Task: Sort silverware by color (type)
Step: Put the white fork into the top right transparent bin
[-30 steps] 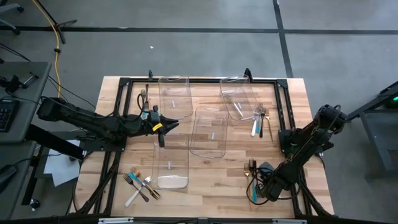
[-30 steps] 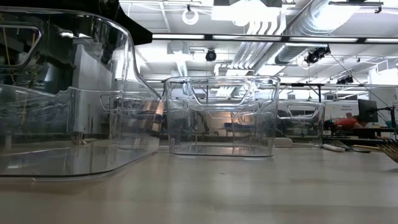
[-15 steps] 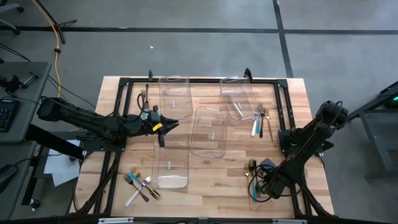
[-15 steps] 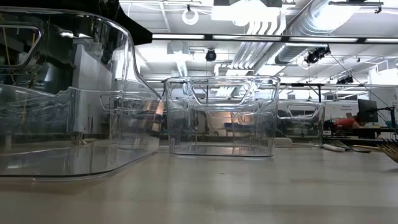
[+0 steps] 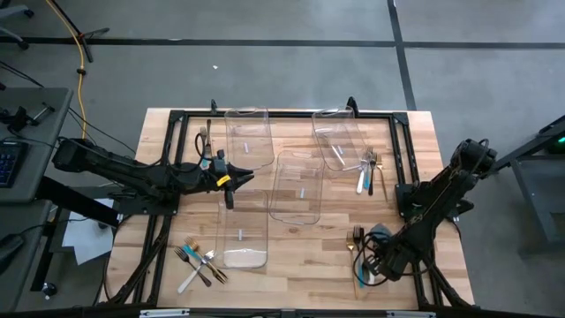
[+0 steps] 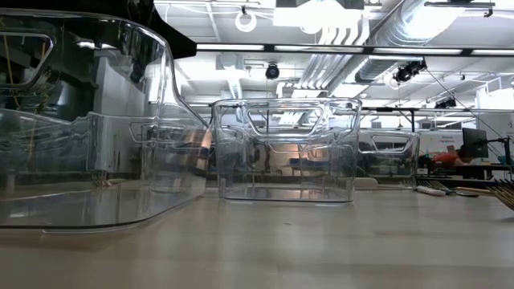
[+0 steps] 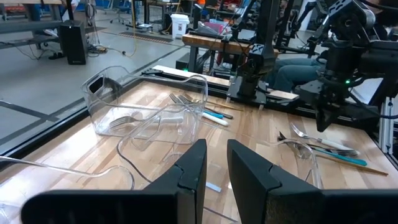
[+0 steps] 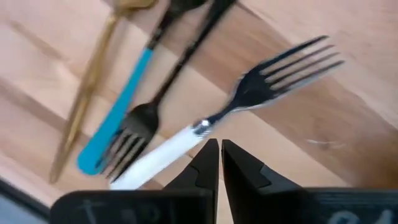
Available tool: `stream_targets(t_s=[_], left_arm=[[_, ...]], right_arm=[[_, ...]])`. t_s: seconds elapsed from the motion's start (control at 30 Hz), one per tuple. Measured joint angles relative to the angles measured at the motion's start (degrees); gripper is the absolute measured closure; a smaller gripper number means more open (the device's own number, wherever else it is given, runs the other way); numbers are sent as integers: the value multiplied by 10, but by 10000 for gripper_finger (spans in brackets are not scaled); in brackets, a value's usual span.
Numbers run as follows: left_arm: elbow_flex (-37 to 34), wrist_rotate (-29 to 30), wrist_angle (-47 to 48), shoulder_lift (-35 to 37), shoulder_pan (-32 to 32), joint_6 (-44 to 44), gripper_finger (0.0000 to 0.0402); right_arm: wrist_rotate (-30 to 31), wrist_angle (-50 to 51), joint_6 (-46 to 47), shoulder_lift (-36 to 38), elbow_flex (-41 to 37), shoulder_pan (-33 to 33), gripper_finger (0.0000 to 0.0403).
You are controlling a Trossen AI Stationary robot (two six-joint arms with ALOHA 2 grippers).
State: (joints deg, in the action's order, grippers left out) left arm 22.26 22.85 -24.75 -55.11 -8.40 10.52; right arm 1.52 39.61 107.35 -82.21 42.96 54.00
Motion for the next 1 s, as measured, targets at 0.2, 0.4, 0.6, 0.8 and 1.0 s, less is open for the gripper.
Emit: stream_targets(t_s=[0.2, 0.4, 0.6, 0.8, 1.0], left_arm=[[0, 0, 0, 0, 0, 0, 346], [0, 0, 1, 0, 0, 0, 346], [0, 0, 2, 0, 0, 12, 346], [0, 0, 3, 0, 0, 14, 346], [0, 0, 8, 0, 0, 14, 346]], right_arm=[[12, -11, 31, 0, 0, -16, 366], [36, 9, 135, -2, 1, -32, 292], [16, 35, 229, -3, 1, -33, 236], [1, 18, 242, -23, 1, -33, 225], [-40, -15, 238, -66, 2, -33, 236]])
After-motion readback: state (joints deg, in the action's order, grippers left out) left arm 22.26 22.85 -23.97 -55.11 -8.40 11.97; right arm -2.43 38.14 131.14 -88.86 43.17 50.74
